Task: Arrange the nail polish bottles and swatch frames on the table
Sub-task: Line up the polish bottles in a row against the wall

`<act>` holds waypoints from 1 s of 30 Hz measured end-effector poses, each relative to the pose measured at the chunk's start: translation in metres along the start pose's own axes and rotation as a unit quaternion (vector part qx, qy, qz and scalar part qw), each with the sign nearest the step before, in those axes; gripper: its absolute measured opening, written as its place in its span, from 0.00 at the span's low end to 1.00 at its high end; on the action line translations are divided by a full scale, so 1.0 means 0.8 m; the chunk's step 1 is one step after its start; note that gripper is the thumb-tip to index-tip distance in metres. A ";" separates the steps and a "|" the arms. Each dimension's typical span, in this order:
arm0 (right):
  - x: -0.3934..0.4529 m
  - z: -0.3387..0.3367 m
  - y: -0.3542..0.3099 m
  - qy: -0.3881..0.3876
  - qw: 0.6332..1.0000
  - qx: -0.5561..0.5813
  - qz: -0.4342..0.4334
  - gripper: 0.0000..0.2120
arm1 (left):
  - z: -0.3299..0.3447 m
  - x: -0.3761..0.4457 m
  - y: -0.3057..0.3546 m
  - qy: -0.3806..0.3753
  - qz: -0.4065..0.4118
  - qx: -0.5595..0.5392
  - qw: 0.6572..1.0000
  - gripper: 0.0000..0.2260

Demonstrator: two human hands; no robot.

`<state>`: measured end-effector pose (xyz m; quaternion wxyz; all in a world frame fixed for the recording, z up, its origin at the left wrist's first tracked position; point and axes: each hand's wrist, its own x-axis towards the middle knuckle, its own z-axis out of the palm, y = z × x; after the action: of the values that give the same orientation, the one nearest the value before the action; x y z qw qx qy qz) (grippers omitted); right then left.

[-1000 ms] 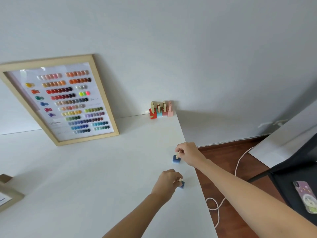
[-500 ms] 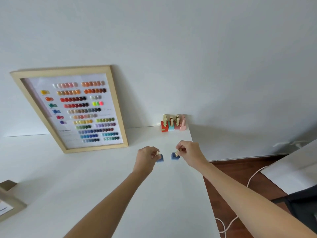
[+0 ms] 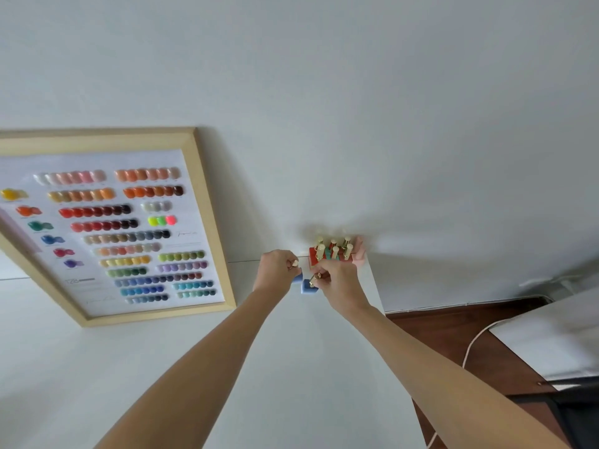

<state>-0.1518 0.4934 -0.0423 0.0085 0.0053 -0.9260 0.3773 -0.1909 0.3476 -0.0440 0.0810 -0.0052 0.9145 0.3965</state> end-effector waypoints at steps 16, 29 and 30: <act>0.028 0.028 0.003 -0.005 0.999 0.011 -0.032 0.10 | 0.020 0.017 -0.023 -0.040 0.016 0.048 0.998 0.21; 0.010 -0.005 0.088 0.218 0.960 0.038 0.171 0.16 | 0.073 0.017 -0.030 0.014 -0.088 -0.030 0.996 0.23; 0.014 -0.007 0.095 0.213 0.958 0.037 0.188 0.17 | 0.074 0.020 -0.029 0.019 -0.089 -0.040 0.995 0.21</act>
<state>-0.1640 0.5512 -0.0910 0.1339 -0.2492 -0.8723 0.3988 -0.1967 0.3752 -0.1032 0.0980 -0.0976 0.8952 0.4237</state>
